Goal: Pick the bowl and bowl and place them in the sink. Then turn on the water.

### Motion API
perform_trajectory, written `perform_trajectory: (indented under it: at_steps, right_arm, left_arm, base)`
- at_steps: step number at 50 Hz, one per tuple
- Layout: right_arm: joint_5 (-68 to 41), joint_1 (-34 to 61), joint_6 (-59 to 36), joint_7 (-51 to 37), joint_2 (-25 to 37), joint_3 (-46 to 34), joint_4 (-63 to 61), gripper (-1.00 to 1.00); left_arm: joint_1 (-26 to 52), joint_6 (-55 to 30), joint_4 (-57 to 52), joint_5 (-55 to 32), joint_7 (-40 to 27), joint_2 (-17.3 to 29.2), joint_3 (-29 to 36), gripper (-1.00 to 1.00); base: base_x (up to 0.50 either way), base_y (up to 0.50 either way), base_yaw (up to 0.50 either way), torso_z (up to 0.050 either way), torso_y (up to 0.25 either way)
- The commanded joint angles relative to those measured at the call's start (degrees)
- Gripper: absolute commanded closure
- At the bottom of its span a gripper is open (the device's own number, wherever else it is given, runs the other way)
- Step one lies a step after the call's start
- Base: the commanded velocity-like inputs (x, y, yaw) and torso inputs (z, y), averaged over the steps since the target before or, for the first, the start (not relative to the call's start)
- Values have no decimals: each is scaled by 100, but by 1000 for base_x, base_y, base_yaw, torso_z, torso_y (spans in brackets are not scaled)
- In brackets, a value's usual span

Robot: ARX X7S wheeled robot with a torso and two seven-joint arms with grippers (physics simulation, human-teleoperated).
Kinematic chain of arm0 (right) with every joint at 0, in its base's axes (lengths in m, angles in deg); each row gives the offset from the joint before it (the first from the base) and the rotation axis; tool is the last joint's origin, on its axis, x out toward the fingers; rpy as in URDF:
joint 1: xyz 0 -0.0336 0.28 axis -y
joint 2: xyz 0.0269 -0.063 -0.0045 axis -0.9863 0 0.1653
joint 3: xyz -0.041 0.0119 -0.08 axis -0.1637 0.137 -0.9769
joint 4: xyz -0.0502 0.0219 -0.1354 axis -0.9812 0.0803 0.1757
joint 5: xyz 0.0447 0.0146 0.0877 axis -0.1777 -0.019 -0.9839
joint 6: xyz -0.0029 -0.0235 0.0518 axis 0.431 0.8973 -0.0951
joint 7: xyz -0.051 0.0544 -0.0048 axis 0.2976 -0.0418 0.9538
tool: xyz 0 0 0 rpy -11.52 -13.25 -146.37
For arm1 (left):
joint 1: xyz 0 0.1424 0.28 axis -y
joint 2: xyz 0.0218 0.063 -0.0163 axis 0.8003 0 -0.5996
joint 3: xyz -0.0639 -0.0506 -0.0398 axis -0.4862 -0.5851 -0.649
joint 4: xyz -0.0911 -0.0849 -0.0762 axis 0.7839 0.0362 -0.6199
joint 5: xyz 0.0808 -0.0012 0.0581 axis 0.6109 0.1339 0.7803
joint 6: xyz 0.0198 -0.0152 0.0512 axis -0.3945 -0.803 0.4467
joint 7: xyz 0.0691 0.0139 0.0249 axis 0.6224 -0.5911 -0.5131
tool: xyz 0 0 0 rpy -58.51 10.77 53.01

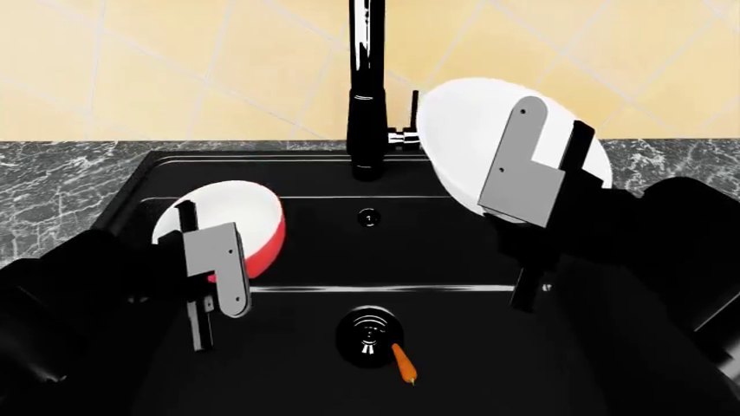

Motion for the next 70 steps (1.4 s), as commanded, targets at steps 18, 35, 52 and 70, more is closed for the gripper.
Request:
perform_trajectory:
  at_steps: [18, 35, 52, 70]
  right_arm:
    - [61, -66, 109, -66, 23, 90, 36, 100]
    - [30, -83, 72, -86, 57, 113, 19, 100]
    - [-1, -213, 85, -173, 115, 140, 2, 100]
    - [-55, -282, 92, -204, 229, 191, -54, 100]
  left_arm:
    - [-201, 196, 444, 183, -28, -248, 306, 100]
    - [-298, 402, 929, 254, -26, -533, 475, 100]
    - [-445, 633, 1346, 321, -18, -714, 641, 100]
    - [-556, 792, 1680, 382, -4, -910, 796, 100]
  base:
    - [0, 0, 0, 0, 1]
    - [0, 0, 0, 1, 1]
    - [0, 0, 0, 1, 1]
    - [0, 0, 0, 0, 1]
